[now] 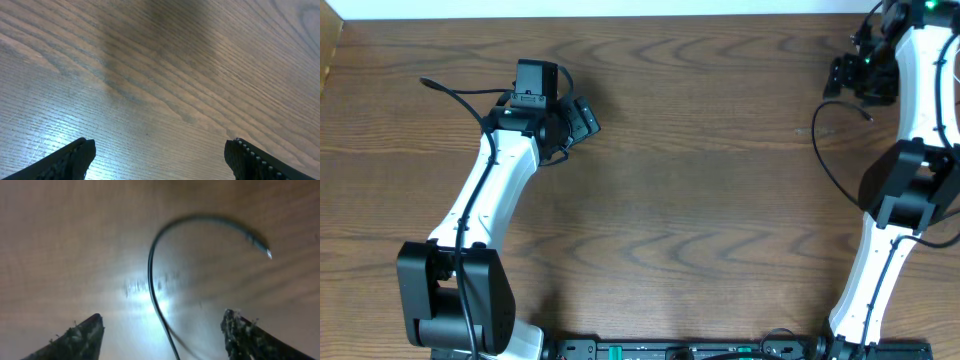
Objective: Untangle cables
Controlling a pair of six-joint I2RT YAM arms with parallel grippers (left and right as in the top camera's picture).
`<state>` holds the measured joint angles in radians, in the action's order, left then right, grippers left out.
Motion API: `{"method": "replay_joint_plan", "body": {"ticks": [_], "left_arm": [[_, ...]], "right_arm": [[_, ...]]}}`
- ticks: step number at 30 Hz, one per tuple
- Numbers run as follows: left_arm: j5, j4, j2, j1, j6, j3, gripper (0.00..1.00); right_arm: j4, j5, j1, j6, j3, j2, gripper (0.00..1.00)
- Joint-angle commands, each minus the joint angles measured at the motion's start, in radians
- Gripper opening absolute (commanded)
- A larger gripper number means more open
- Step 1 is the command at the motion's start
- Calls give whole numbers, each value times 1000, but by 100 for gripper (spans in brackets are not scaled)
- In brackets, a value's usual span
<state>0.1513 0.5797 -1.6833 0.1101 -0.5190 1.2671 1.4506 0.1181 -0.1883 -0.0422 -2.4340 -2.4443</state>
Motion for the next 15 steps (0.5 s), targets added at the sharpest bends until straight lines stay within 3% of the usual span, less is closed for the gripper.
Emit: {"method": "replay_joint_plan", "body": {"ticks": [1, 5, 10, 15], "left_arm": [[-6, 3, -4, -2, 17, 6, 88], [-6, 3, -4, -2, 17, 6, 88], [-6, 3, -4, -2, 17, 6, 88], [-6, 3, -4, -2, 17, 6, 88]], "right_arm": [[-76, -16, 8, -180, -5, -49, 68], [-131, -17, 13, -269, -5, -95, 61], [-132, -53, 42, -256, -5, -121, 56], [-142, -169, 74, -317, 3, -134, 38]]}}
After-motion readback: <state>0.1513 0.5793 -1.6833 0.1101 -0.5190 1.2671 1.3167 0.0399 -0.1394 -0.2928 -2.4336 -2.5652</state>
